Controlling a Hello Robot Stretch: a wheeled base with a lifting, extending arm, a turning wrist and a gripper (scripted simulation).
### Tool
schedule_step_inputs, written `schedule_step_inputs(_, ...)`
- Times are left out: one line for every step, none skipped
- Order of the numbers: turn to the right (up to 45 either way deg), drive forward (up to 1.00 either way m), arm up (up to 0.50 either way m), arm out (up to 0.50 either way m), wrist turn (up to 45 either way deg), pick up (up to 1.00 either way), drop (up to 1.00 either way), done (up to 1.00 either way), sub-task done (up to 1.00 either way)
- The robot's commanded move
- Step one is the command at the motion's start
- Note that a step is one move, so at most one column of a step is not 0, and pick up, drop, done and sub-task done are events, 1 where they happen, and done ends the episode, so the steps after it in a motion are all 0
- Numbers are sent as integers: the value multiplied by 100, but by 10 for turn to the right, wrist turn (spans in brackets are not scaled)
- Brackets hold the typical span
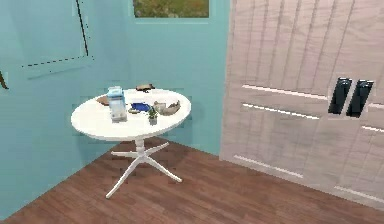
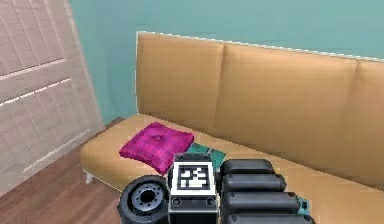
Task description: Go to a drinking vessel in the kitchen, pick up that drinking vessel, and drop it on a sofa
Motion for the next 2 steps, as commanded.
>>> schedule_step_inputs(450,0,0,0,0,0,0,0,0)
schedule_step_inputs(90,0,0,0,0,0,0,0,0)
